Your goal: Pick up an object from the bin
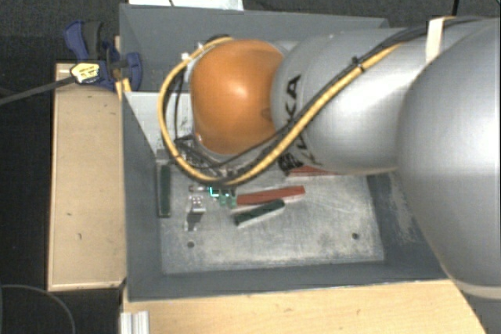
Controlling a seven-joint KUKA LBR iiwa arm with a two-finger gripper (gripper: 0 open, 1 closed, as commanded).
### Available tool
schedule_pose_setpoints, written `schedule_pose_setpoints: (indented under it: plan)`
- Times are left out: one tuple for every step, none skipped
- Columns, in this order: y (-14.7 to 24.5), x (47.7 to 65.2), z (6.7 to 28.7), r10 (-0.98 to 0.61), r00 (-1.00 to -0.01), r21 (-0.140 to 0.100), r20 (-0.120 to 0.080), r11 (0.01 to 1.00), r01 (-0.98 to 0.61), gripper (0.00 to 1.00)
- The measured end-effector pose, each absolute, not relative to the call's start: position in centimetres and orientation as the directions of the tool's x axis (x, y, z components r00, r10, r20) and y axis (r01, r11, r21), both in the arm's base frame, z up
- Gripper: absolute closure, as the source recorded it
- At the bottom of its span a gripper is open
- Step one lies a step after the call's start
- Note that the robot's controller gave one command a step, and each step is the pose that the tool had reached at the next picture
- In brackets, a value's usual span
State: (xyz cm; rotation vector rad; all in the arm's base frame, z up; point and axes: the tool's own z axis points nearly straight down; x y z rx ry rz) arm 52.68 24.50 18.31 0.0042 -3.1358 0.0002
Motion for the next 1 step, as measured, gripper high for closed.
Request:
schedule_pose_setpoints:
  plan:
    - [24.39, 52.91, 18.73, 0.002, -1.0, 0.002, -0.002, 1.0, 0.002, 0.0]
